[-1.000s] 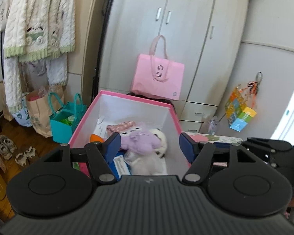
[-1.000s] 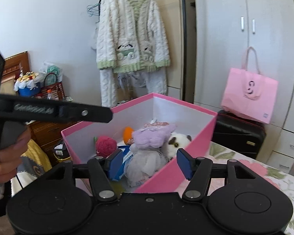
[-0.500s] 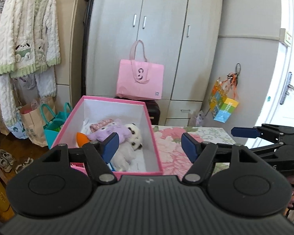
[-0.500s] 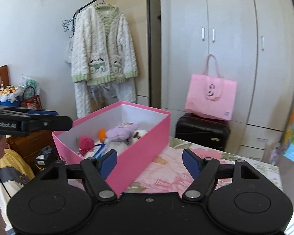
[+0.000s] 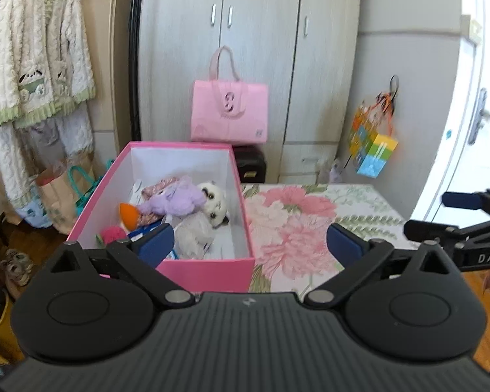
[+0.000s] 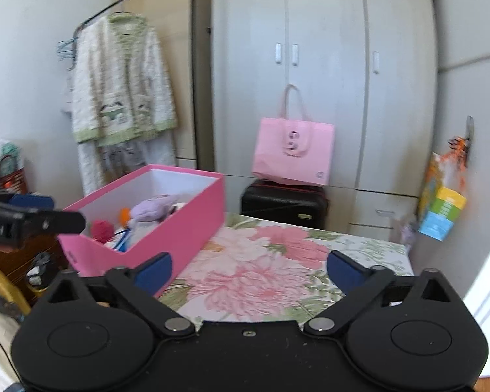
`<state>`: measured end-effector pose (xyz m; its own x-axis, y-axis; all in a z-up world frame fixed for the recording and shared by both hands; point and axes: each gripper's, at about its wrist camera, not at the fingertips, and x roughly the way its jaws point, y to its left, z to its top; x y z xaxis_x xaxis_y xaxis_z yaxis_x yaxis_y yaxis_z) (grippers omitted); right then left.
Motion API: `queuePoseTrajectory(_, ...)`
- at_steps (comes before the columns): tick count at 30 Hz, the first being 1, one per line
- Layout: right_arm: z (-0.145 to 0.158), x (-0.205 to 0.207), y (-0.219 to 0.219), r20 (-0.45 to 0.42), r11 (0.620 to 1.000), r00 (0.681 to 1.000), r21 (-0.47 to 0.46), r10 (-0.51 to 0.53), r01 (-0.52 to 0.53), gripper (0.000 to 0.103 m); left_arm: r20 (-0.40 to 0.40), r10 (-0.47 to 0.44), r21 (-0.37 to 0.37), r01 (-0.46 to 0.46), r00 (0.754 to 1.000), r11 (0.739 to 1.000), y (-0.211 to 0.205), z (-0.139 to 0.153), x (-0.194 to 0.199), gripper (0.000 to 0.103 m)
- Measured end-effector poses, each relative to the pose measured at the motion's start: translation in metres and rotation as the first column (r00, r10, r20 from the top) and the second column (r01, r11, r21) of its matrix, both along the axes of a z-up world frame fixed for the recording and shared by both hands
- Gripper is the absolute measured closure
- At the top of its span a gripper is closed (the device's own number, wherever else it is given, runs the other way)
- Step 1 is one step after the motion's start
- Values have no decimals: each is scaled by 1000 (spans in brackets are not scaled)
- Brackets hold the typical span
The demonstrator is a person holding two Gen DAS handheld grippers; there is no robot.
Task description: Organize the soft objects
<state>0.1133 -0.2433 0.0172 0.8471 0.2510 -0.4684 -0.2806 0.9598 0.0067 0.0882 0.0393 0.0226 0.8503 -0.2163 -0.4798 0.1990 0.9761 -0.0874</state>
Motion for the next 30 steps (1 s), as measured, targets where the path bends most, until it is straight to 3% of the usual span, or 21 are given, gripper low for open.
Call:
queuePoseTrajectory(4,-1,4,5,-50,989,991,-86,-126,122,0,-47,55,18,-54,997,998,-4,3,1,0)
queuePoseTrajectory(7,2,-3,10,-23,976,989,-166,-149,143,0,9,103,53,-104,995,993,-7,6,-9,0)
queuePoseTrajectory(10,3,-14,8,1,977,987,-146,-158,157,0,67,107,110,-114,992,987,-14,6,-20,0)
queuePoseTrajectory(15,-3,-19,3,-54,985,984,-39,-168,166,0,68,93,65,-97,993,993,-20,-2,-29,0)
queuePoseTrajectory(22,-12,-17,-1,-112,982,976,6,-186,188,0,71,101,82,-107,992,991,-26,-10,-29,0)
queuePoseTrajectory(30,-10,-29,-2,-86,973,969,-3,-231,232,0,59,130,70,-134,990,988,-24,-19,-30,0)
